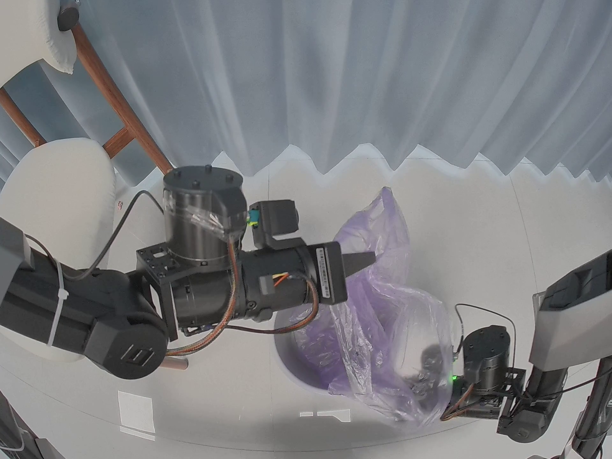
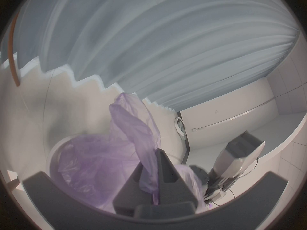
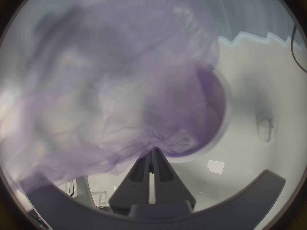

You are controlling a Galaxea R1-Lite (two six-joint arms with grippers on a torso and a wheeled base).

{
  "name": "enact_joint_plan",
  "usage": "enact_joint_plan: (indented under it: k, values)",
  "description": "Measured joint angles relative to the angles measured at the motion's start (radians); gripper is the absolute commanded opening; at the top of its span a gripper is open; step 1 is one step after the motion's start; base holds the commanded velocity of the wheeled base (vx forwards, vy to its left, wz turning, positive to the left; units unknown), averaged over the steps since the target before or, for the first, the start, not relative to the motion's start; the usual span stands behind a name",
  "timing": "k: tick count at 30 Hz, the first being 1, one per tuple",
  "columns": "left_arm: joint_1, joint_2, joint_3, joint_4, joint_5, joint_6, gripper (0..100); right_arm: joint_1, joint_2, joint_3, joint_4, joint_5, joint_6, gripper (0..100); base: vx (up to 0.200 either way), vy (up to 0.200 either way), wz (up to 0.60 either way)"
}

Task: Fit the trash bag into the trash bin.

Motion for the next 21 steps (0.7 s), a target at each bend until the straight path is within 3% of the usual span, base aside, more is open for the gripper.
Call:
enact_joint_plan:
  k: [12, 17, 21]
  values:
    - [0.003, -0.043, 0.143, 0.007, 0.016, 0.011, 0, -0.314, -0.205, 0.162, 0.138, -0.033, 0.043, 0, 0.000, 0.000, 0.00]
    - [-0.016, -0.050, 0.168, 0.007, 0.012, 0.062, 0, -0.435, -0.271, 0.166, 0.186, -0.033, 0.067, 0, 0.000, 0.000, 0.00]
    - [-0.047, -0.056, 0.193, 0.002, 0.010, 0.077, 0, -0.482, -0.318, 0.101, 0.214, -0.022, 0.085, 0, 0.000, 0.000, 0.00]
